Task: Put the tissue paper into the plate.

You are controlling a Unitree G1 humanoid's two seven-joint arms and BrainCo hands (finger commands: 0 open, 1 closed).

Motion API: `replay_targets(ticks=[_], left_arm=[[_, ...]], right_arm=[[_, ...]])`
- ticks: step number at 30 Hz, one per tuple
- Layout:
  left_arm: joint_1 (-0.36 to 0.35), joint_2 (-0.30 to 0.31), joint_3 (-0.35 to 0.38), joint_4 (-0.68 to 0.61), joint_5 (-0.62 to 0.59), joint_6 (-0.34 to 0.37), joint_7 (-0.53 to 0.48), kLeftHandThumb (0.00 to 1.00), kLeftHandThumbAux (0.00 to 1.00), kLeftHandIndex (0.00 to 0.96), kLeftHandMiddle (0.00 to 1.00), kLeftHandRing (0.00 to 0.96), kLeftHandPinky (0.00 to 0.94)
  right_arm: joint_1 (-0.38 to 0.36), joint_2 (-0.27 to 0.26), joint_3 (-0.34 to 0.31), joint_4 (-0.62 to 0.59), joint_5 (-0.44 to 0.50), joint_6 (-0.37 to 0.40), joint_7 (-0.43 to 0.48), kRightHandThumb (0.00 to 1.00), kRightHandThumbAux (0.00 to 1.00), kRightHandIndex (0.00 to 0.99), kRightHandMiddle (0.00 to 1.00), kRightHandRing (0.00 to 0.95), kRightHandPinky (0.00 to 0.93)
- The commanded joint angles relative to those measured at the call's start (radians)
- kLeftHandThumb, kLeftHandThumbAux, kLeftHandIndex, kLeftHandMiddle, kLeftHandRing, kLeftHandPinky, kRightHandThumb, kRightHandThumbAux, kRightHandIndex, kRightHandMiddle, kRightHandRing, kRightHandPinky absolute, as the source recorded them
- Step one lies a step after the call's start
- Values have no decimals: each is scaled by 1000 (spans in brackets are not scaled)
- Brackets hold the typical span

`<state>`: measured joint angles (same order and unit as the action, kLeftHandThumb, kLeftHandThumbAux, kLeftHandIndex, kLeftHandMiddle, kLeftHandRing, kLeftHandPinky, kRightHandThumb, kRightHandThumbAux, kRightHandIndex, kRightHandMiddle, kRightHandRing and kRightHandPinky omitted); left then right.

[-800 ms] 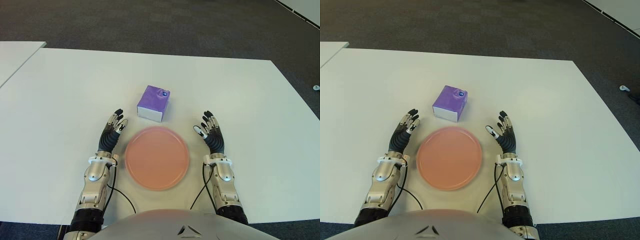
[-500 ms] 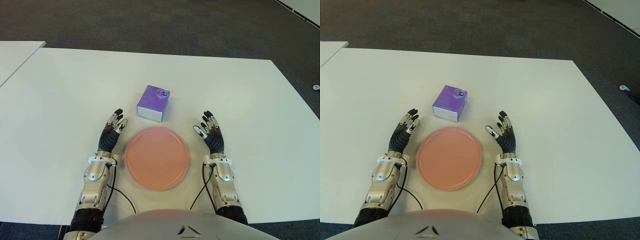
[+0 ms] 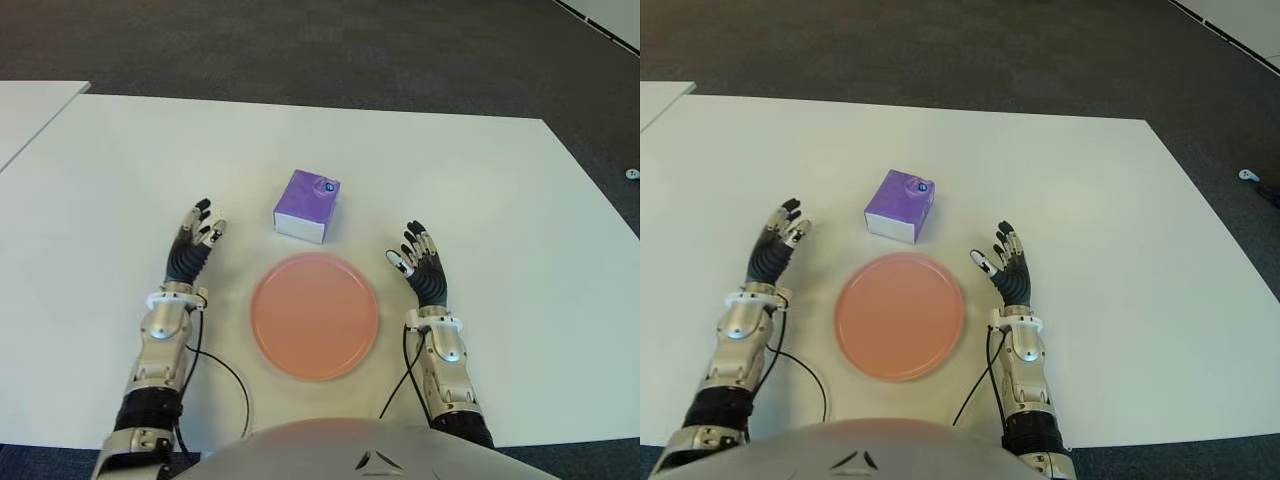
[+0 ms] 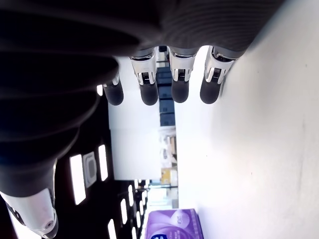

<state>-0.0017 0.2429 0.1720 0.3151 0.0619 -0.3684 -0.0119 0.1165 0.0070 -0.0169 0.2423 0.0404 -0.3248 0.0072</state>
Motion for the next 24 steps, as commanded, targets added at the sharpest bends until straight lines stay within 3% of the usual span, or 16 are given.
replay_targets(ticks=[1,7,11,19,21,24], left_arm=[[-107,98,22,-4,78,6,44,0,446,0,0,0,0],[-192,244,-43,45,382,-99,244,4,451,0,0,0,0],[-250,331,-96,23,569,-47,335,20,437,0,0,0,0],[-335,396,-179,36,737,13,414,28,403,0,0,0,0],[-354,409,-213,54,780,20,440,27,397,0,0,0,0],[-419,444,-321,80,921,36,461,24,387,0,0,0,0]], right_arm=[[72,18,16,93,-10,134,-4,0,660,0,0,0,0],[65,20,16,100,-14,128,-10,0,650,0,0,0,0],[62,21,18,101,-16,131,-13,3,641,0,0,0,0],[52,22,16,115,-13,132,-14,11,628,0,0,0,0],[47,22,14,123,-11,130,-14,13,625,0,0,0,0],[44,25,13,127,-7,126,-13,21,618,0,0,0,0]])
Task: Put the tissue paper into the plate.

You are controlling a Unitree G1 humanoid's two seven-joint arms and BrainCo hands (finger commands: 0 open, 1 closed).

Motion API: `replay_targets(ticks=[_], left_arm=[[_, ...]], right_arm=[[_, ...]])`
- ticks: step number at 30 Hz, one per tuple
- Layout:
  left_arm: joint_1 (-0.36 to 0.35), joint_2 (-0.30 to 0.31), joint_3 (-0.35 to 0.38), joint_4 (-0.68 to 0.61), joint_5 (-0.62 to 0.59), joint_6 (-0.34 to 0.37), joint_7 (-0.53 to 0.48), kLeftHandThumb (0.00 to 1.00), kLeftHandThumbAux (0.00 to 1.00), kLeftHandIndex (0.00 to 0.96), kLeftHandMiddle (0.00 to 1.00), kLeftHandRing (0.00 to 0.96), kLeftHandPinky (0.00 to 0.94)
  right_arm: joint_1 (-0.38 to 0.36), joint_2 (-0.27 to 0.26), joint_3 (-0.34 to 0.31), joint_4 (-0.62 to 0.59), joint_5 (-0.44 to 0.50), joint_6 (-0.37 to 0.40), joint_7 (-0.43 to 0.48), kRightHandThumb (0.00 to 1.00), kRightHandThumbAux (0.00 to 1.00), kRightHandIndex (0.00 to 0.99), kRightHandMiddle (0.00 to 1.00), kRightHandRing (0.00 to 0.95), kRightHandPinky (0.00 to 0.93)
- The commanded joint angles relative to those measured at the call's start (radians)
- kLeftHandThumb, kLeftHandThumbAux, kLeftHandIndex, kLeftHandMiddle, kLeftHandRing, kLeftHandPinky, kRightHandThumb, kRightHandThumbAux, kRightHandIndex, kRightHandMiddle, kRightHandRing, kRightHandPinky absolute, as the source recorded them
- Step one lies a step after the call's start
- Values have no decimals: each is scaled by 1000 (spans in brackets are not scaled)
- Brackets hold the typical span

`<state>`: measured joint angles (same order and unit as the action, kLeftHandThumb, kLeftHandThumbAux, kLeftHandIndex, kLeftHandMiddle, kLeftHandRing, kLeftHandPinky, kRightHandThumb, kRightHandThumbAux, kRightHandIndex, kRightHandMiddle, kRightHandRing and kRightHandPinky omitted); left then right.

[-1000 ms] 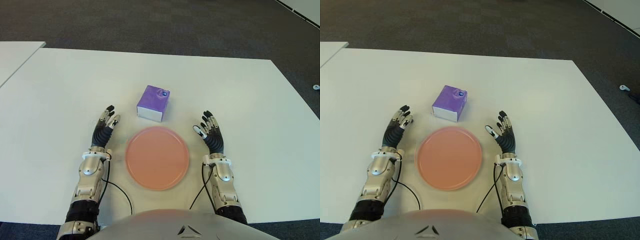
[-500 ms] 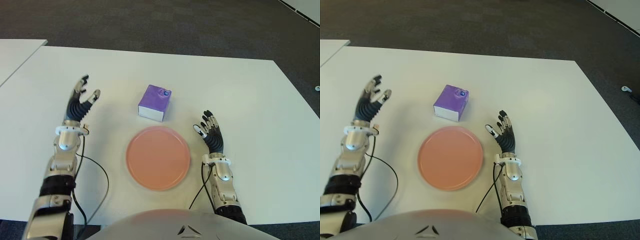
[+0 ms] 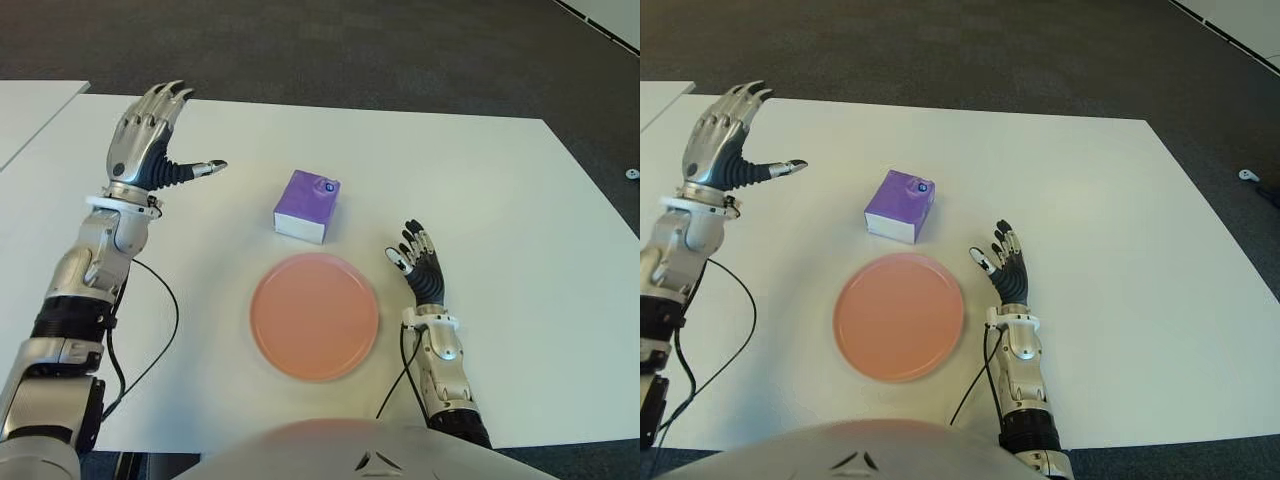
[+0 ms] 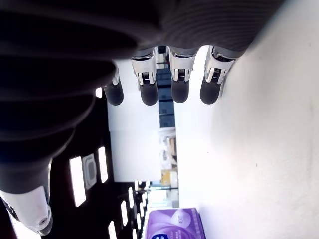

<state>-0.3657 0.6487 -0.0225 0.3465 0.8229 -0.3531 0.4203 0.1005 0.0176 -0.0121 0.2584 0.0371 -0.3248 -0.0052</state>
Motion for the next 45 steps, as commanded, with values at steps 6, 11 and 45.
replay_targets(ticks=[6,11,45], left_arm=[[-108,62,-235,72,235,-3,25,21,380,0,0,0,0],[-157,76,-327,105,303,-42,56,11,371,0,0,0,0],[-356,79,-696,321,462,-223,178,0,301,0,0,0,0]], right_arm=[[58,15,11,109,-5,131,1,24,614,0,0,0,0],[59,16,15,98,-7,138,1,18,608,0,0,0,0],[46,13,28,104,-6,129,20,0,631,0,0,0,0]])
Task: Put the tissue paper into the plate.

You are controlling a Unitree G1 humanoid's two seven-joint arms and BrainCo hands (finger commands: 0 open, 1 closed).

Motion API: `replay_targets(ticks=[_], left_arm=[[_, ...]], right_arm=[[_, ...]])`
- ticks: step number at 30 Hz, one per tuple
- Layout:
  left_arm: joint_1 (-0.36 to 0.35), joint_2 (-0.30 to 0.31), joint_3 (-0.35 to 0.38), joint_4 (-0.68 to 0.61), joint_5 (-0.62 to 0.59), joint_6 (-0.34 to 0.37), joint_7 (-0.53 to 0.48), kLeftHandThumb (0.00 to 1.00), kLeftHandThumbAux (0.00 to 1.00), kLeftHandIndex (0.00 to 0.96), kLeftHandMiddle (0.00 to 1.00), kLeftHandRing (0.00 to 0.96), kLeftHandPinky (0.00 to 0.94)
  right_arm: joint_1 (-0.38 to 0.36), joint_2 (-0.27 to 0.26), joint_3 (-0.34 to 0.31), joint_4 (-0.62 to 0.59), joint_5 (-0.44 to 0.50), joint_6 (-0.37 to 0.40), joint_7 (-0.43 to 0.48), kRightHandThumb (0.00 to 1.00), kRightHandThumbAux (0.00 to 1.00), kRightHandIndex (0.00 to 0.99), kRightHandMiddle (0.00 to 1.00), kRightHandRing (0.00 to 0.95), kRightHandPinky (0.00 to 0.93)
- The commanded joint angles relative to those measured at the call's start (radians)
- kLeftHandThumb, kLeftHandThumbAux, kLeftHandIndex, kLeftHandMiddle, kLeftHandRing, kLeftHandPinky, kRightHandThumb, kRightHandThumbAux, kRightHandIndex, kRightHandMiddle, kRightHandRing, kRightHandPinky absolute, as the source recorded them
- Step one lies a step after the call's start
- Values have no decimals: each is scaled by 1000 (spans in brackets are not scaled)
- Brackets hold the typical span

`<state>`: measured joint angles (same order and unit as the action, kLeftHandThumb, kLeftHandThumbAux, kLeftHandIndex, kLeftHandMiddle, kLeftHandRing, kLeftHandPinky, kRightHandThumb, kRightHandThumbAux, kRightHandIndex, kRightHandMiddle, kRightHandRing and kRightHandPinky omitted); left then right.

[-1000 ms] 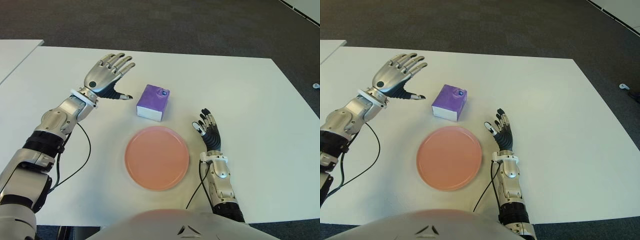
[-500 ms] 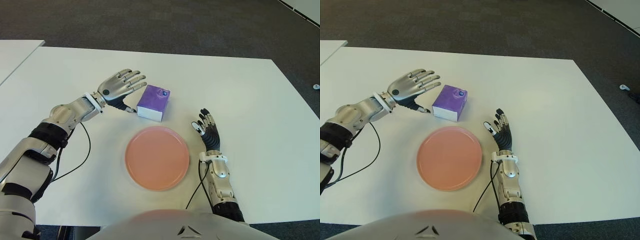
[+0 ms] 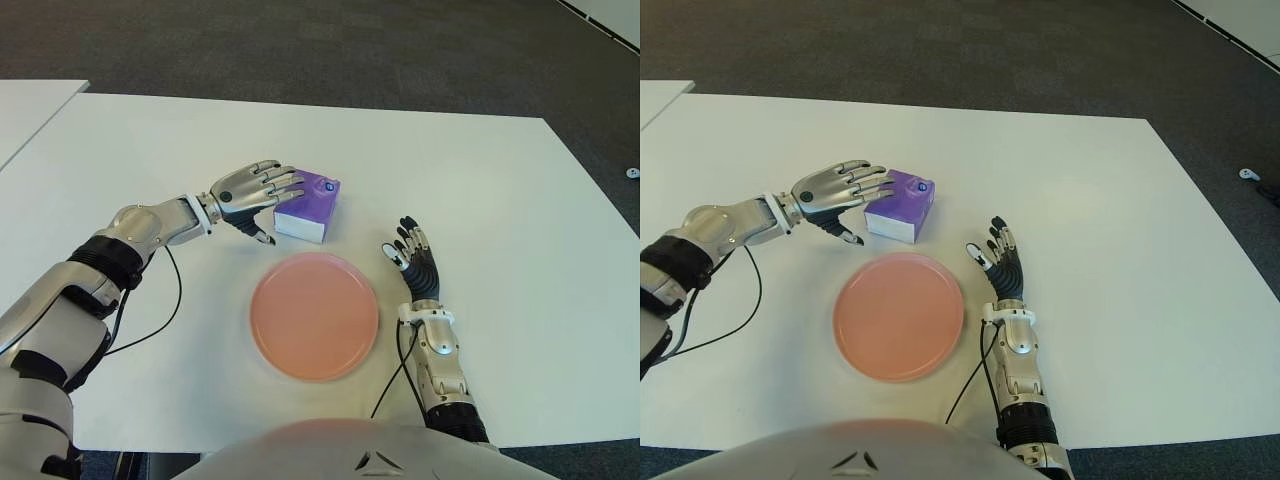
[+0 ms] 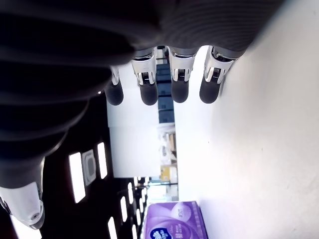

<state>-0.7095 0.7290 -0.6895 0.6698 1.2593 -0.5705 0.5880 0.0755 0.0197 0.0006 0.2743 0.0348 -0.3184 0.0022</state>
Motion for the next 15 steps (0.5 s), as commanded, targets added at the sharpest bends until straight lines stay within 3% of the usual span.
replay_targets(ticks=[1,15], left_arm=[[-14,-2,-31,-5,26,-4,13,0,301,0,0,0,0],[-25,-16,-40,9,4,0,38,0,304,0,0,0,0]], right_arm=[[71,12,16,88,-2,123,13,0,635,0,0,0,0],[75,17,17,95,-2,107,12,0,650,0,0,0,0]])
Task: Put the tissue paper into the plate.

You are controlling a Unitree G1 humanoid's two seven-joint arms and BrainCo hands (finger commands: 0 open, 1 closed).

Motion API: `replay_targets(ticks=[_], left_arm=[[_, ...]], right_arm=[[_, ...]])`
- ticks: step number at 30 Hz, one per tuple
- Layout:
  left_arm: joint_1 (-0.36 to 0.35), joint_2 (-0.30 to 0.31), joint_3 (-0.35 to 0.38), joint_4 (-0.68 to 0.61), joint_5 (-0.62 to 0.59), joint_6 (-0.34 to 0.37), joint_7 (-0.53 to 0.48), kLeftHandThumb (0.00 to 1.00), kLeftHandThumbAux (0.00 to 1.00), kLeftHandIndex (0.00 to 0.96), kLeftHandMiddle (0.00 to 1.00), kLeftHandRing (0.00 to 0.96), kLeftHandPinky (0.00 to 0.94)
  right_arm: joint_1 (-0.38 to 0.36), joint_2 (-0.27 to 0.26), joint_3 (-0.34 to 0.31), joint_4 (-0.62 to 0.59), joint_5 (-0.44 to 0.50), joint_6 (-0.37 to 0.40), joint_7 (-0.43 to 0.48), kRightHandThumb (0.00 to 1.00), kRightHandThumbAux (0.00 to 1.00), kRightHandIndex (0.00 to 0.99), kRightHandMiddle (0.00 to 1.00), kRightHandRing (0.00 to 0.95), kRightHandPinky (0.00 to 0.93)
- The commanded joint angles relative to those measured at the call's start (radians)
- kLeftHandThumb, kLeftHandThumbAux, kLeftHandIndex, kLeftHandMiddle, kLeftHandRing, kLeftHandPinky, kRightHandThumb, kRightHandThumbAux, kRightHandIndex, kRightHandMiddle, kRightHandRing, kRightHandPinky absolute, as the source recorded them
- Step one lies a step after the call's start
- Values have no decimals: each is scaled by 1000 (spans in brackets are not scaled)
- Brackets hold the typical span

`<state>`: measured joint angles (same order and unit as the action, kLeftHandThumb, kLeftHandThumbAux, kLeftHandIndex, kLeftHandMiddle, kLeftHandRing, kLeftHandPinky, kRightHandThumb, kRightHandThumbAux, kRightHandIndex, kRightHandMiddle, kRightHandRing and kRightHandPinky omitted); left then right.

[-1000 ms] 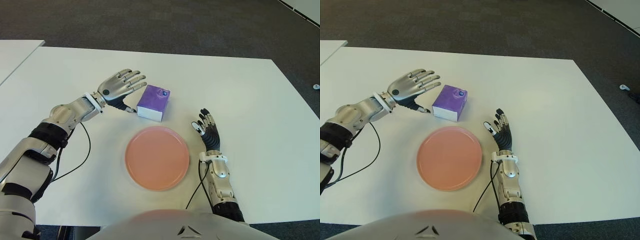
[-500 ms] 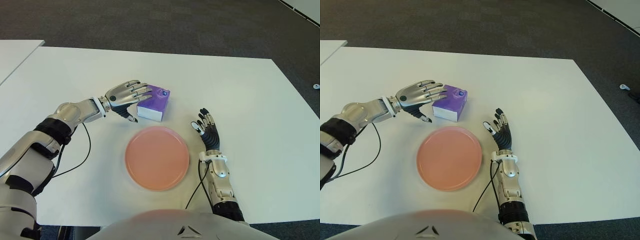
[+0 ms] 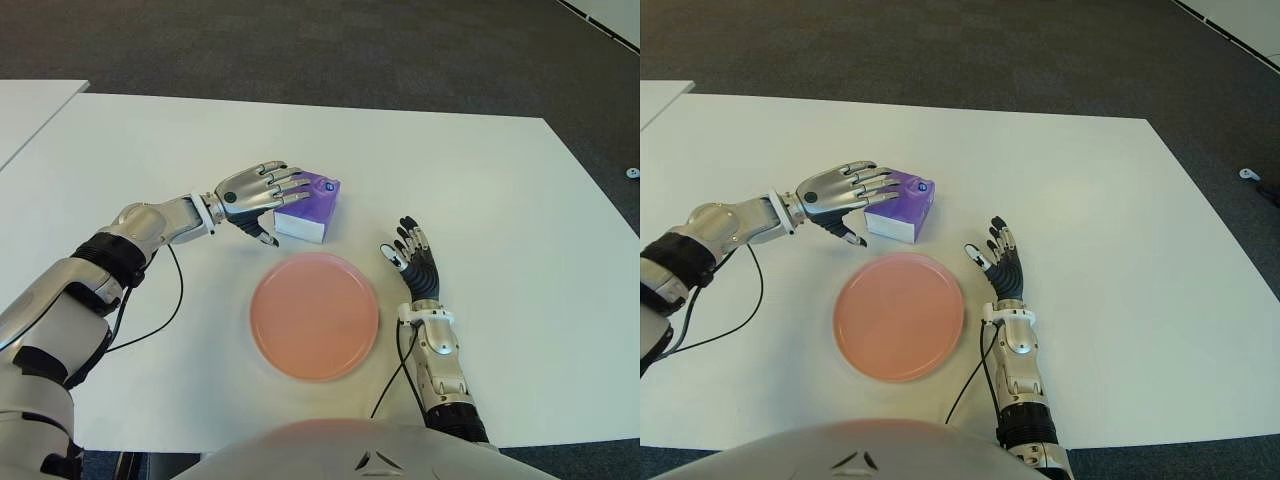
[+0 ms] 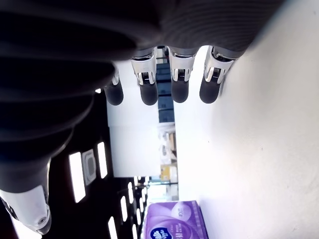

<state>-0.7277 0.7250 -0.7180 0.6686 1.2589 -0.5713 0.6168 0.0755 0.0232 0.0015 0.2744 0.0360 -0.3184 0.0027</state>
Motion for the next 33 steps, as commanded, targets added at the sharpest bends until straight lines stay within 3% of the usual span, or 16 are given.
replay_targets(ticks=[1,27,33], left_arm=[[-7,-13,-11,11,3,1,10,0,304,0,0,0,0],[-23,-72,19,27,-35,23,79,0,310,0,0,0,0],[-31,-116,8,76,-31,47,84,0,319,0,0,0,0]], right_arm=[[75,14,16,95,-3,107,12,0,649,0,0,0,0],[87,18,19,100,-2,97,18,12,625,0,0,0,0],[90,15,20,106,-5,80,23,9,628,0,0,0,0]])
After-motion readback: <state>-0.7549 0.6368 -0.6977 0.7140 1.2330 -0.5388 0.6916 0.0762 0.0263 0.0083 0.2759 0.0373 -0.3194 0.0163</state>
